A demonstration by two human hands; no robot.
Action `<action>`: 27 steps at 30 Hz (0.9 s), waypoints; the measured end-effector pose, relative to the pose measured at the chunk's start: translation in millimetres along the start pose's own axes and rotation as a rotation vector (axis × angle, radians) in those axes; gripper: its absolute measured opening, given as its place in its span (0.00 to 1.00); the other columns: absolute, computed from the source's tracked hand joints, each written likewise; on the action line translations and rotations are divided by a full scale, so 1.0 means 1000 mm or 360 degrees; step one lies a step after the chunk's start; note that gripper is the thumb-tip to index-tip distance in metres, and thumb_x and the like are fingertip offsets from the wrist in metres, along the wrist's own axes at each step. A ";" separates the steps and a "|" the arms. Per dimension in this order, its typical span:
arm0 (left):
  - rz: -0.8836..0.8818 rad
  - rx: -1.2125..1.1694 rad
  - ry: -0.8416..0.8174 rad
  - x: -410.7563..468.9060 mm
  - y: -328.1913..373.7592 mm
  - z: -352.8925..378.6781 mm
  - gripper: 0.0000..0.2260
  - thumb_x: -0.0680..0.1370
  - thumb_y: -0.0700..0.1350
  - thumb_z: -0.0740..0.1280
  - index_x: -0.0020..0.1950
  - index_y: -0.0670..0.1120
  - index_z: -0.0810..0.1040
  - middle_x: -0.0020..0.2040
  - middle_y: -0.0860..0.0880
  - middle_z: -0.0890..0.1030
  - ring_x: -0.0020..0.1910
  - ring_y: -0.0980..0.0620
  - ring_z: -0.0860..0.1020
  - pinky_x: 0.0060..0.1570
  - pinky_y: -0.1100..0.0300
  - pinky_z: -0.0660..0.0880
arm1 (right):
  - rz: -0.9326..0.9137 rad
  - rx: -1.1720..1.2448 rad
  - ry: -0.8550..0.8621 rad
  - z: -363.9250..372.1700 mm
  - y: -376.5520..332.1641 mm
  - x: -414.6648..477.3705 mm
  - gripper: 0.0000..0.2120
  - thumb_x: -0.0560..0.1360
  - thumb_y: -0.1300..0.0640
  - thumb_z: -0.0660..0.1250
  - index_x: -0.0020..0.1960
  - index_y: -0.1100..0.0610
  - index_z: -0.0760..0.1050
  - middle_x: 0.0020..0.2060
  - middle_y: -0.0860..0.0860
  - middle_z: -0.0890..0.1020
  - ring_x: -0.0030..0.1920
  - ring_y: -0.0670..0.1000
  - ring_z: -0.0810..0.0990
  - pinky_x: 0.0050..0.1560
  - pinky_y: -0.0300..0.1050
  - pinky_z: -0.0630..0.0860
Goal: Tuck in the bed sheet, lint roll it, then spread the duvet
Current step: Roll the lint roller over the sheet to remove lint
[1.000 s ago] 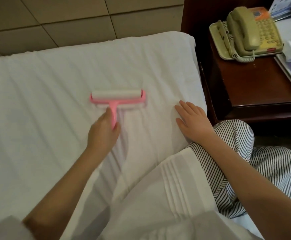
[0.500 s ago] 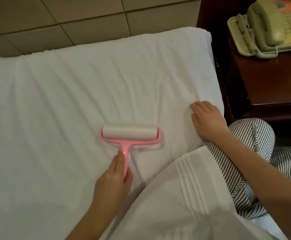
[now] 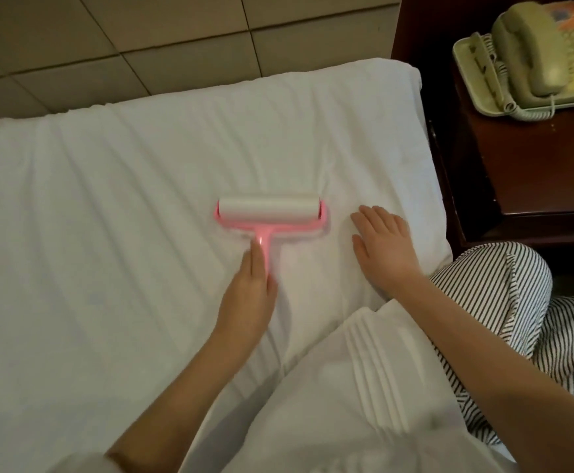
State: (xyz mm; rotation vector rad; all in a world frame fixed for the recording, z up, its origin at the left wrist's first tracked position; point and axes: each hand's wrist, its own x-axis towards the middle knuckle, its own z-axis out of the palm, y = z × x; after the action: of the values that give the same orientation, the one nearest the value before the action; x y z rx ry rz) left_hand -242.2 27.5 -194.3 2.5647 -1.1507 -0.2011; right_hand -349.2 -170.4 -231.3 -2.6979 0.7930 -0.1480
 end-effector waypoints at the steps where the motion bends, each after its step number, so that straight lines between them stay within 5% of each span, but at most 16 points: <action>1: 0.0034 0.0019 -0.0027 -0.022 -0.006 0.000 0.29 0.70 0.32 0.71 0.69 0.30 0.65 0.57 0.33 0.77 0.39 0.37 0.81 0.31 0.55 0.76 | -0.0009 0.0007 -0.0020 0.002 -0.004 0.001 0.23 0.74 0.54 0.50 0.59 0.65 0.75 0.60 0.62 0.77 0.60 0.65 0.75 0.61 0.53 0.60; 5: 0.0079 0.0044 -0.0120 -0.031 -0.010 -0.013 0.29 0.67 0.33 0.74 0.66 0.30 0.69 0.49 0.34 0.80 0.32 0.38 0.80 0.24 0.57 0.73 | -0.0022 0.0029 -0.0108 0.008 -0.017 0.003 0.26 0.76 0.53 0.47 0.63 0.64 0.73 0.64 0.60 0.75 0.66 0.63 0.71 0.65 0.53 0.56; 9: -0.0087 0.0091 0.0012 0.068 0.008 -0.013 0.27 0.78 0.38 0.61 0.75 0.35 0.56 0.63 0.35 0.71 0.54 0.36 0.76 0.48 0.49 0.71 | 0.0030 -0.0037 -0.0034 0.009 -0.020 0.003 0.26 0.76 0.51 0.48 0.62 0.64 0.74 0.62 0.59 0.76 0.65 0.62 0.72 0.65 0.51 0.56; 12: -0.0253 0.0156 -0.0003 0.139 0.033 -0.008 0.26 0.80 0.37 0.55 0.76 0.37 0.50 0.67 0.38 0.68 0.62 0.38 0.72 0.55 0.50 0.68 | 0.0097 -0.0050 -0.0013 0.010 -0.013 0.004 0.26 0.79 0.50 0.46 0.72 0.60 0.64 0.73 0.56 0.64 0.74 0.57 0.59 0.72 0.50 0.49; 16: -0.0371 0.0185 -0.0059 0.117 0.036 -0.009 0.26 0.80 0.35 0.54 0.76 0.38 0.48 0.68 0.39 0.67 0.60 0.39 0.73 0.54 0.51 0.69 | 0.0149 -0.0032 -0.0077 0.009 -0.006 0.003 0.25 0.81 0.48 0.45 0.77 0.53 0.51 0.77 0.50 0.50 0.76 0.51 0.46 0.73 0.47 0.38; 21: -0.0105 0.0014 0.0034 -0.019 0.018 -0.014 0.25 0.79 0.38 0.59 0.75 0.36 0.57 0.65 0.36 0.71 0.50 0.39 0.79 0.43 0.58 0.74 | 0.0237 -0.0011 -0.0093 0.006 -0.002 0.001 0.27 0.80 0.46 0.42 0.77 0.51 0.48 0.77 0.48 0.47 0.76 0.49 0.43 0.73 0.47 0.36; 24: 0.0049 -0.0151 -0.0011 0.000 0.000 -0.018 0.25 0.74 0.46 0.59 0.68 0.34 0.70 0.49 0.35 0.80 0.38 0.39 0.81 0.31 0.56 0.75 | 0.0231 0.0012 -0.0120 0.005 -0.004 -0.001 0.25 0.82 0.49 0.46 0.77 0.52 0.48 0.77 0.48 0.47 0.76 0.49 0.43 0.73 0.47 0.37; 27: -0.0185 -0.0422 0.0108 0.073 -0.002 -0.009 0.25 0.75 0.40 0.65 0.72 0.43 0.68 0.49 0.35 0.80 0.47 0.37 0.79 0.43 0.56 0.72 | 0.0202 0.0078 -0.0058 0.000 -0.004 -0.006 0.24 0.82 0.51 0.49 0.77 0.54 0.52 0.77 0.50 0.51 0.76 0.50 0.46 0.73 0.46 0.39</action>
State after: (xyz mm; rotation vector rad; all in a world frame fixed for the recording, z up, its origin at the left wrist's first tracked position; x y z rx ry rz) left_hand -190.4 -23.6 -186.1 2.3850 -0.8861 -0.2722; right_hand -351.6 -163.8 -230.2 -2.5881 0.9341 -0.0868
